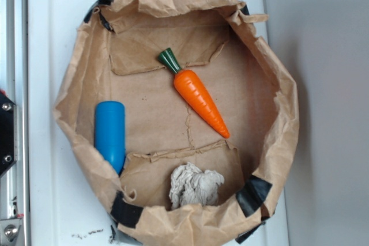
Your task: Grab the white paper.
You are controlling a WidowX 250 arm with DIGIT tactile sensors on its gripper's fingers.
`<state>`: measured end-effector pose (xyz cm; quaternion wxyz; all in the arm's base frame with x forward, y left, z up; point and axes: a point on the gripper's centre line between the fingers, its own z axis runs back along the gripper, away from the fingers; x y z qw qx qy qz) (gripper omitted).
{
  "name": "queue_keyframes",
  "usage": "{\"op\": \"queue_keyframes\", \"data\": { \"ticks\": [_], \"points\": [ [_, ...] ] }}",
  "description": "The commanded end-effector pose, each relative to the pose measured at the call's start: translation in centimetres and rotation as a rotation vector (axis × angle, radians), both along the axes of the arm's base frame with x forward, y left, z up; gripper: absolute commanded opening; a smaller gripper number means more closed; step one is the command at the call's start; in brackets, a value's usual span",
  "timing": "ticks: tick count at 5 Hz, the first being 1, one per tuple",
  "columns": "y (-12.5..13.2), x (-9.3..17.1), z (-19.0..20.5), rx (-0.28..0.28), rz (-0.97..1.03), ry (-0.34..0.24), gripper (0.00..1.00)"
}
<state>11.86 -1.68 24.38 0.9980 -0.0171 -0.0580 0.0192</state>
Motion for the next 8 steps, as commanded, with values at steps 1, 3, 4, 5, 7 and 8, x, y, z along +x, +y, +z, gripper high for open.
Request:
{"op": "queue_keyframes", "data": {
  "ticks": [1, 3, 4, 5, 7, 8],
  "points": [
    [0.0, 0.0, 0.0, 0.000, 0.000, 0.000, 1.00],
    [4.0, 6.6, -2.6, -0.009, -0.017, -0.025, 1.00],
    [4.9, 7.4, -3.3, 0.000, -0.012, -0.030, 1.00],
    [2.9, 4.4, -3.8, -0.007, -0.076, -0.024, 1.00],
    [2.9, 4.4, -3.8, -0.007, -0.076, -0.024, 1.00],
    [2.9, 4.4, -3.8, -0.007, -0.076, -0.024, 1.00]
  ]
}}
